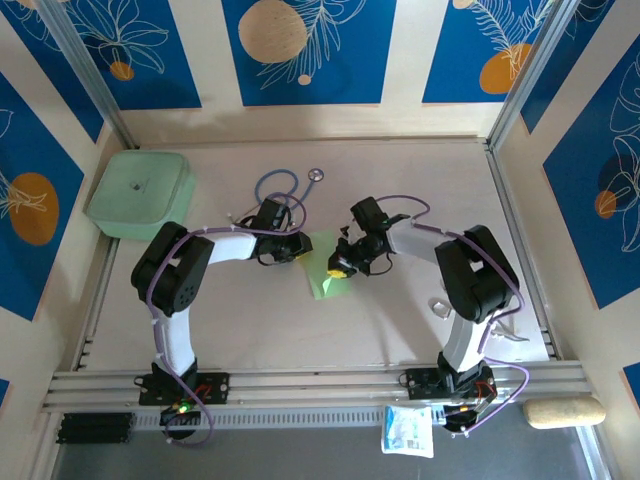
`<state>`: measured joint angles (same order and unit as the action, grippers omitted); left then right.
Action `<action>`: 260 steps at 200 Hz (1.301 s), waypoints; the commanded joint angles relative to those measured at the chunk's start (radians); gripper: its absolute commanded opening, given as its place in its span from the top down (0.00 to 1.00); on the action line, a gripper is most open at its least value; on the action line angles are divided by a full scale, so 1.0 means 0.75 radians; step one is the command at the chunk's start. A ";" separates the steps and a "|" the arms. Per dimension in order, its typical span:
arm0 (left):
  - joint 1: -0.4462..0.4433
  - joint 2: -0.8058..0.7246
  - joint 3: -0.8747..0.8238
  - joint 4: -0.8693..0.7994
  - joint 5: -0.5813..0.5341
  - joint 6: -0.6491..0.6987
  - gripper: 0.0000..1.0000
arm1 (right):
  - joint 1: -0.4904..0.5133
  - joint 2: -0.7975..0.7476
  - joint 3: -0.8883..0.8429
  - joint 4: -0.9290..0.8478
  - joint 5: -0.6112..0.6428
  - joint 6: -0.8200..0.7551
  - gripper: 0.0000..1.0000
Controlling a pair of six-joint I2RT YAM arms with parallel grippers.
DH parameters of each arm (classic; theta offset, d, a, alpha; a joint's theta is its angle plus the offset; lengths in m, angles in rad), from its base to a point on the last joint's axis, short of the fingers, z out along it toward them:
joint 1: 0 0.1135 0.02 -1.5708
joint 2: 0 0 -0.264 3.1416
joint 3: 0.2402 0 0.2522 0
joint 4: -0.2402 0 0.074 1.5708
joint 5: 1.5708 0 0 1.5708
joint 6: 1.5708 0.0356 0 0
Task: Fold a paper plane with a square sheet of paper (pick it up from the middle)
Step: Fold the triangle a second time at the center of the table.
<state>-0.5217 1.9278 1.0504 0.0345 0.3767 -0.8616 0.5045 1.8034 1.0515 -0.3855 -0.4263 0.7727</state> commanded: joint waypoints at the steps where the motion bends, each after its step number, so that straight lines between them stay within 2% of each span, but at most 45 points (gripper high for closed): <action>1: 0.005 0.047 -0.010 -0.066 0.021 0.026 0.79 | 0.016 0.043 0.050 0.014 -0.013 0.039 1.00; 102: 0.004 0.051 -0.037 -0.056 0.023 0.012 0.80 | 0.041 0.131 0.095 0.110 0.044 0.145 1.00; 260: 0.003 0.058 -0.047 -0.042 0.038 0.001 0.80 | 0.070 0.205 0.130 0.123 0.049 0.145 1.00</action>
<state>-0.5209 1.9331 1.0470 0.0448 0.3920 -0.8619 0.5503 1.9358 1.1286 -0.2966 -0.3920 0.8688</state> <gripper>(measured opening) 0.201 0.055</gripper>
